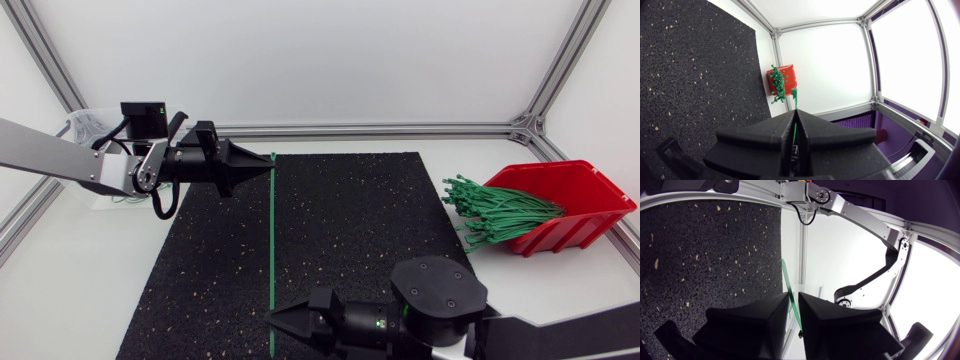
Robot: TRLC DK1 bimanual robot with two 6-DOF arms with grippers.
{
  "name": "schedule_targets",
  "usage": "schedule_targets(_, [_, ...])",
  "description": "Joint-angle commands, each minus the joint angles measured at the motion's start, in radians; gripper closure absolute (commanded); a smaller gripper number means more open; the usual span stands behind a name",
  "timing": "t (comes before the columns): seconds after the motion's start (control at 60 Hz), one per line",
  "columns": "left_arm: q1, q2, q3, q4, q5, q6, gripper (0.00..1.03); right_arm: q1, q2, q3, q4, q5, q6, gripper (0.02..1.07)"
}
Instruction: Take a green cable tie from the red box, thread the tail through the head to close it, then place it in the transparent bin on the left.
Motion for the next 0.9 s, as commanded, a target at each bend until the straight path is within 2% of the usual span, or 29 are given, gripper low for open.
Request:
schedule_targets(0.0, [0.002, 0.017, 0.017, 0.007, 0.01, -0.01, 1.0, -0.011, -0.004, -0.021, 0.013, 0.003, 0.018, 0.87])
schedule_targets(0.35, [-0.002, 0.014, 0.014, 0.011, 0.007, -0.01, 1.0, -0.02, -0.007, -0.024, 0.013, 0.005, 0.017, 0.89])
schedule_targets(0.467, [-0.005, 0.014, 0.014, 0.011, 0.007, -0.01, 1.0, -0.02, -0.007, -0.027, 0.013, 0.003, 0.017, 0.91])
schedule_targets(0.517, [-0.007, 0.014, 0.012, 0.011, 0.007, -0.01, 1.0, -0.018, -0.006, -0.032, 0.013, -0.005, 0.017, 1.01])
schedule_targets(0.717, [-0.013, 0.014, 0.003, 0.025, 0.007, -0.008, 1.0, -0.018, -0.004, -0.027, 0.012, -0.008, 0.021, 1.01])
schedule_targets(0.8, [-0.013, 0.013, -0.006, 0.039, 0.007, -0.008, 1.0, -0.02, -0.009, -0.013, 0.007, -0.009, 0.081, 1.01])
schedule_targets(0.883, [-0.015, 0.011, -0.014, 0.057, 0.005, -0.008, 1.0, -0.021, -0.029, 0.019, -0.016, -0.006, 0.212, 1.01])
